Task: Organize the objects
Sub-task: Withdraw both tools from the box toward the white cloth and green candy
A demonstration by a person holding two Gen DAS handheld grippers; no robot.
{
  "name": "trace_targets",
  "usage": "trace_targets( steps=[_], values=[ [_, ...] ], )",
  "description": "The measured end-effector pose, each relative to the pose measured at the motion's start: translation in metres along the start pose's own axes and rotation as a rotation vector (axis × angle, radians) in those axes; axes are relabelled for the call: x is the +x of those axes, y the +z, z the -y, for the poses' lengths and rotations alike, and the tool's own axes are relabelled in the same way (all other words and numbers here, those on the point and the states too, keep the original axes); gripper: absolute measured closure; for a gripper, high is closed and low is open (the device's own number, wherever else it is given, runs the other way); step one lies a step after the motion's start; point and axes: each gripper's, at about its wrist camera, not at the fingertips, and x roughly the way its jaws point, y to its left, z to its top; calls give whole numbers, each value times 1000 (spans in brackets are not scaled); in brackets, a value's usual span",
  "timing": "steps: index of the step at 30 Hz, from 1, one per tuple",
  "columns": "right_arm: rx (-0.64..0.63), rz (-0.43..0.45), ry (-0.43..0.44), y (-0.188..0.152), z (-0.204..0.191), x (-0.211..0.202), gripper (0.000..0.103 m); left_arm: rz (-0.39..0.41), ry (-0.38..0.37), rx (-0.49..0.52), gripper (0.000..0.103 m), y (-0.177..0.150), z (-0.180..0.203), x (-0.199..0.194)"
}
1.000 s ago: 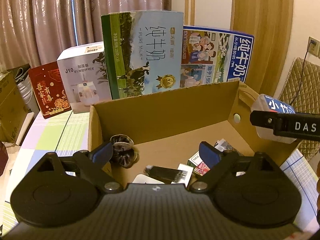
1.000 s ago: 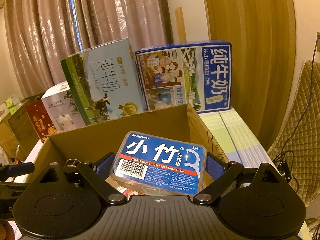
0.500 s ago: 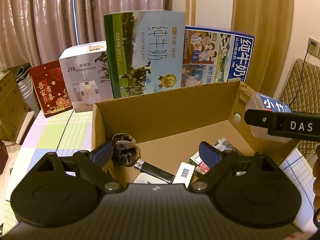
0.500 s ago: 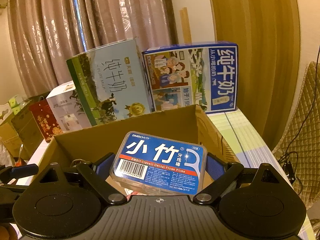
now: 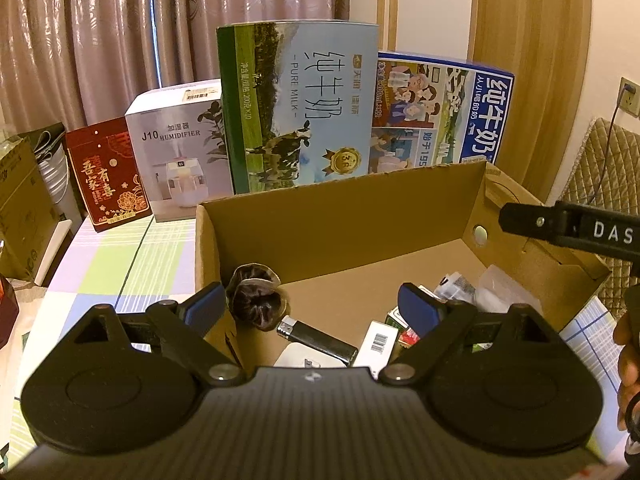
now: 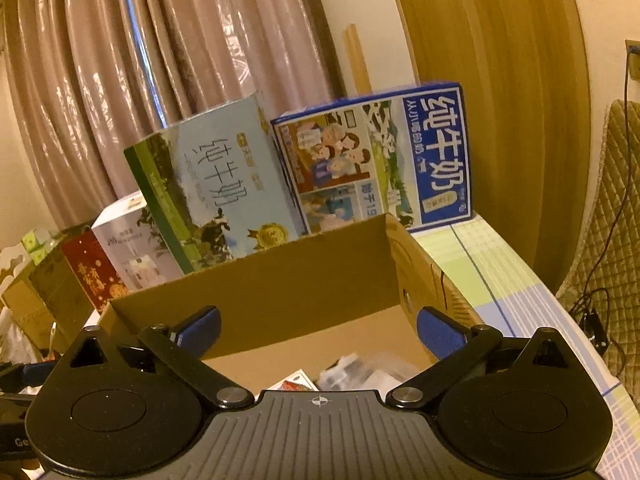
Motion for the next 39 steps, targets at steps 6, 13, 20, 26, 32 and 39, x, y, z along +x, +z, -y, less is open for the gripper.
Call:
trace_targets(
  steps=[6,13,20,26,32,39],
  values=[
    [-18,-7,0,-2,-2,0,2,-1,-2,5,12,-1,2,0],
    [-23,-11,-1,-2,-3,-1,2,-1,-2,5,12,-1,3,0],
    [-28,13,-3,-1,-5,-9,2,12,-1,0,12,-1,2,-7],
    [-53,87,-6,-2,-9,-36,2,54,19,0,12,-1,-3,-30],
    [-106,128,18,-18,-17,-76,2,84,31,-15,12,-14,-10,-64],
    [-159,70,19,-59,-13,-113,2,74,54,-6,12,-47,-16,-102]
  ],
)
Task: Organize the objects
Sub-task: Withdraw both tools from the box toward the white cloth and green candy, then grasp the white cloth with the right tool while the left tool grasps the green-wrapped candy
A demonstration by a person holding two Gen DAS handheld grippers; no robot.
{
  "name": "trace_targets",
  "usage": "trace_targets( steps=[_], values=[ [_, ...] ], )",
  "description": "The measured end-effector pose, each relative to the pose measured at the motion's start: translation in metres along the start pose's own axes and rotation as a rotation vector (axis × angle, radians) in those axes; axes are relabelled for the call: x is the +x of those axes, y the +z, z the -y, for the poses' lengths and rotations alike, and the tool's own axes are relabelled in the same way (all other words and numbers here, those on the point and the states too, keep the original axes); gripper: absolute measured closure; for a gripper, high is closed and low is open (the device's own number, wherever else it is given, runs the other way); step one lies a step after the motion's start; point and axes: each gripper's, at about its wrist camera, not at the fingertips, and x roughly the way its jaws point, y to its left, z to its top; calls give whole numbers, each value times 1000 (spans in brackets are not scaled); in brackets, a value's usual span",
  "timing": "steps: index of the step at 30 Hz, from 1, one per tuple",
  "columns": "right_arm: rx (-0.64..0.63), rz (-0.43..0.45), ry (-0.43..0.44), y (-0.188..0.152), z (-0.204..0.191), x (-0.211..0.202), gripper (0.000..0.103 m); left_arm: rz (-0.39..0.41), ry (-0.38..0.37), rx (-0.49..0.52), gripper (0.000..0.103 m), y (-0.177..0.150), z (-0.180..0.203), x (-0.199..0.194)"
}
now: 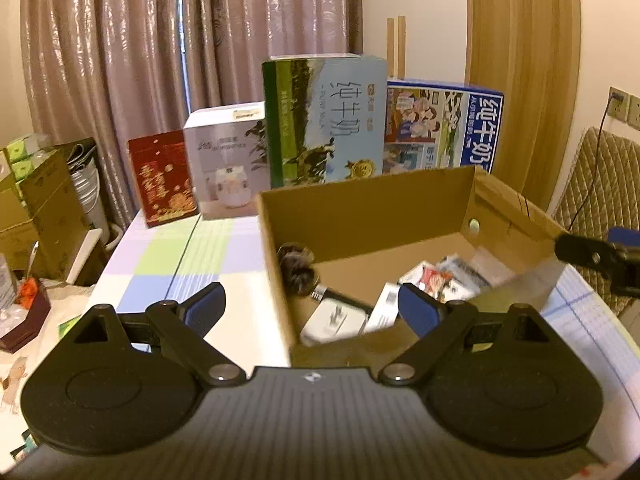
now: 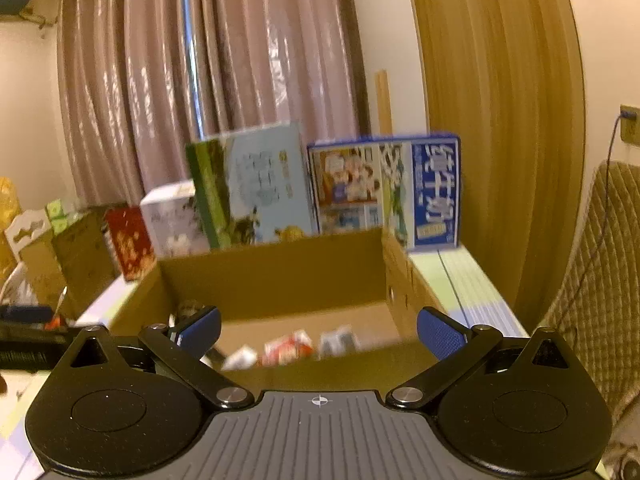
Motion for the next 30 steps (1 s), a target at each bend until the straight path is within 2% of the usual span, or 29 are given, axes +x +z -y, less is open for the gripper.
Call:
trace_targets(
  steps=[8,14,20,26,30],
  values=[
    [-56,-97,52,-44,-8,-27,2,-29,4,-53,12,-34,-22,-39],
    [-132,-188,123,-84,-31,-34,2,-87,-7,-45,11,-63,-31,-46],
    [-215,-241,167,-105,-56,-19,2,-148,-51,-63,11,-76,-37,-41],
    [-205,-278,198,-115,-65,-1,2,-185,-22,-68,11,-81,-42,-32],
    [-264,-274,197,-116,-76,10,2,-193,-23,-53,11,-81,-40,-25]
  ],
)
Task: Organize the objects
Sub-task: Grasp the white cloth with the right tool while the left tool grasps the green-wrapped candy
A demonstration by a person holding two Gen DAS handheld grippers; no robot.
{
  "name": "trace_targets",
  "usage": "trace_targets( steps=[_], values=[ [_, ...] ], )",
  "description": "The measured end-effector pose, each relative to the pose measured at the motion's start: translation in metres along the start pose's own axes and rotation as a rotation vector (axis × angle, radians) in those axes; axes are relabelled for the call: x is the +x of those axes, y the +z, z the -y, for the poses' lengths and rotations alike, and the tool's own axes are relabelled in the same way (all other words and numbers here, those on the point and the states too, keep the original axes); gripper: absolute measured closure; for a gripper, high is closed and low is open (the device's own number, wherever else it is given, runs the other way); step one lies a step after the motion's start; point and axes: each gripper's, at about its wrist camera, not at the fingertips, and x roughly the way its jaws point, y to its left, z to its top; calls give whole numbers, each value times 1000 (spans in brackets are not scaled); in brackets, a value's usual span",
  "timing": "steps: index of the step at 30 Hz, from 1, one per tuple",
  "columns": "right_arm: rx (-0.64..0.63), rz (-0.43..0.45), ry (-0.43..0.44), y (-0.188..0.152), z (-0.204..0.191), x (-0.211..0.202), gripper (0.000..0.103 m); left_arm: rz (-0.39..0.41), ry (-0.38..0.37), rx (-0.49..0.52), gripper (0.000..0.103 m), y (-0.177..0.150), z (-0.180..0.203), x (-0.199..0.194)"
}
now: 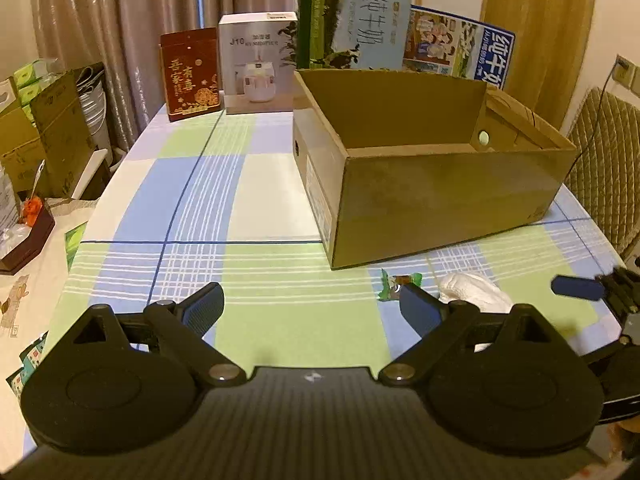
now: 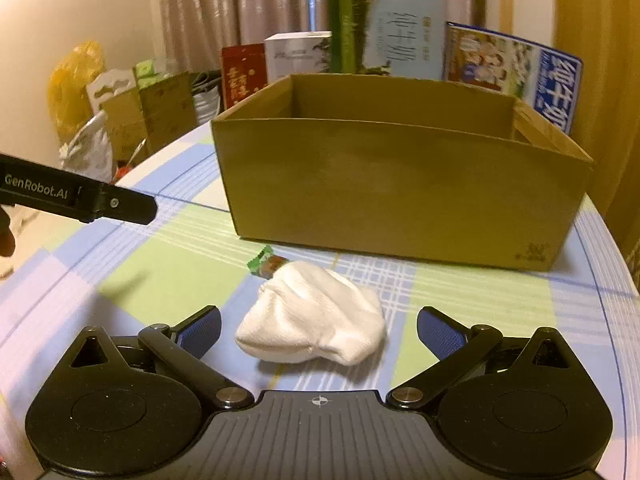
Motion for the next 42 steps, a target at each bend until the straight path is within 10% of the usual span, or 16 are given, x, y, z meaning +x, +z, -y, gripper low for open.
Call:
trace_targets(
  steps=[9,20,42],
  values=[
    [-41,-54,-13,-7,-4,36,5,-23,9,13,11,2,-1,15],
    [-40,-77,-38,-6,-5,38,64,-51,-21,20,11,1,7,31],
    [164,-88,-185,-1,55,21,66,-63,-129,31,38,-12,61,108]
  ],
)
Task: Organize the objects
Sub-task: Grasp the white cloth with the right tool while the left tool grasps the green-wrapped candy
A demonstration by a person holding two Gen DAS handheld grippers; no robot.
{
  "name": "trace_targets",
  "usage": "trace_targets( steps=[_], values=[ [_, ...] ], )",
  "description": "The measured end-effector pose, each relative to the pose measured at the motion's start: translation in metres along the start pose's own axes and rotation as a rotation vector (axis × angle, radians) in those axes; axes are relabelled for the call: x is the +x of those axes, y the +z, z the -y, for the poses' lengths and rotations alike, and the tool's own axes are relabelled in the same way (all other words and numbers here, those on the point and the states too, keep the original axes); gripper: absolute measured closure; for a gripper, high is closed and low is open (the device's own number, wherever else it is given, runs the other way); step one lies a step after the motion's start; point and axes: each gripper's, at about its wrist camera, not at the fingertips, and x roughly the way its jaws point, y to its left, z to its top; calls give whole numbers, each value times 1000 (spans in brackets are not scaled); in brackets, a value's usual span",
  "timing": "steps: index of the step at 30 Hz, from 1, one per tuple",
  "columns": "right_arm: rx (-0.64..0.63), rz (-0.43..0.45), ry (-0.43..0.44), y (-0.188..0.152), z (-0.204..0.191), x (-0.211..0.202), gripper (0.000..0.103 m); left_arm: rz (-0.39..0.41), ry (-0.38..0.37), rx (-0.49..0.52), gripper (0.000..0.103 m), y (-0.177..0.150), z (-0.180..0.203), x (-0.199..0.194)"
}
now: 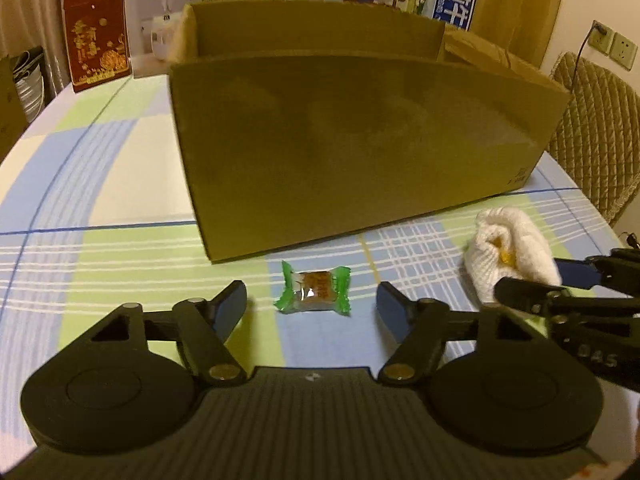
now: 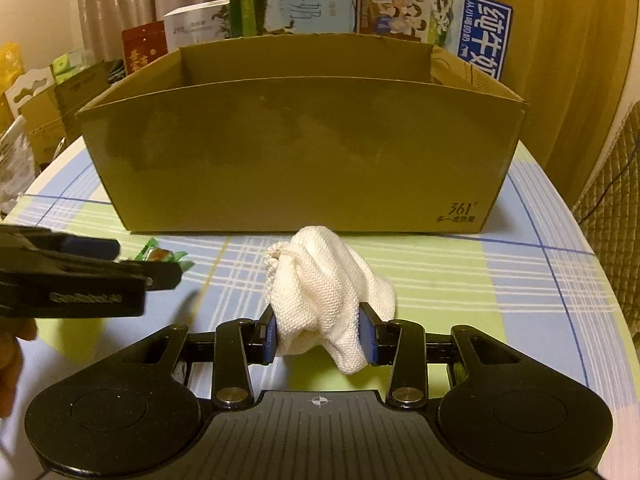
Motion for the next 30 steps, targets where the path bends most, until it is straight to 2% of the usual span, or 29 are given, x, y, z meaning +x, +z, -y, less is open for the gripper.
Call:
trace_targets(
  steps=[5,7,15,21,30],
  values=[
    [17,4,4,2,7,0,66,0,35,21,50,0,6,10],
    [24,1,4,3,10,1,66,-3,47,27,62,1,9,10],
    [37,11,6,6,12,-3,66,-12,56,62,81,1,14,7],
    [45,23,8,9,12,-11,66,-37,49,70,83,3,18,-5],
    [34,68,55,18,9,-57,66,10,-6,95,83,14,29,-69]
  ],
)
